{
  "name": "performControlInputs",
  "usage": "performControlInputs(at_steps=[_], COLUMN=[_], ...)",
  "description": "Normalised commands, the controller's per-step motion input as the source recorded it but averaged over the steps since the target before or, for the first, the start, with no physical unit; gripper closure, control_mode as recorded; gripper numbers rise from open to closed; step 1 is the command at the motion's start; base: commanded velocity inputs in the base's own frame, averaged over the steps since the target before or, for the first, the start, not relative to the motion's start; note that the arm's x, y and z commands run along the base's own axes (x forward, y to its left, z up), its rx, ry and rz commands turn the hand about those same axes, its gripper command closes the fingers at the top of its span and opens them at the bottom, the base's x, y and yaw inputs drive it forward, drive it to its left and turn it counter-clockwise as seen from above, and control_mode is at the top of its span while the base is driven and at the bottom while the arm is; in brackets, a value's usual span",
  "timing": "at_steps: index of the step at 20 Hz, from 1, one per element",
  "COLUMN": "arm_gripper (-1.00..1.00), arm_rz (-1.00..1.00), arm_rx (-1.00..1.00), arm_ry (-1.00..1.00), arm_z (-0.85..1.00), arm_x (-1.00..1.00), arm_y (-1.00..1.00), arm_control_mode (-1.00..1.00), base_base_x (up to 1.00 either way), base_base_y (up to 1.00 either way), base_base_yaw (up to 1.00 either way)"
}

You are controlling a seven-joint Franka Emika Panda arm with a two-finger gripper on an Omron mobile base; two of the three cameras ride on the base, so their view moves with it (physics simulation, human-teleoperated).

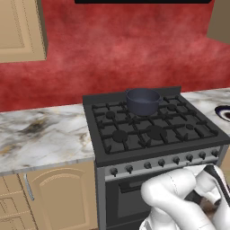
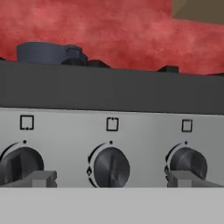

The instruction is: Retrieve the frozen meat and place it in the pot on a burner. Then turn the burner on.

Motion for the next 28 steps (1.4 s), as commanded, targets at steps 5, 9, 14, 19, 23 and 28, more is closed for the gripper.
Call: performControlInputs(at_steps=[5, 9, 14, 19, 23, 28], arm_gripper=[-1.00, -1.00, -1.00, -1.00, -1.00, -1.00], arm_rz=[0.00, 0.07, 0.01, 0.00, 0.00, 0.00], arm_rx=[0.00, 0.00, 0.00, 0.00, 0.00, 0.00], arm_ry=[-0.02, 0.06, 0.00, 0.00, 0.00, -0.03], arm_z=[-0.28, -0.09, 0.00, 0.00, 0.00, 0.00], arm_x=[0.21, 0.33, 0.03, 0.00, 0.07, 0.18], arm_y=[-0.09, -0.39, 0.03, 0.32, 0.03, 0.00], arm_control_mode=[-1.00, -1.00, -1.00, -1.00, -1.00, -1.00], base_base_x=[0.00, 0.00, 0.00, 0.00, 0.00, 0.00], base_base_y=[0.00, 0.00, 0.00, 0.00, 0.00, 0.00], base_base_yaw=[0.00, 0.00, 0.00, 0.00, 0.00, 0.00])
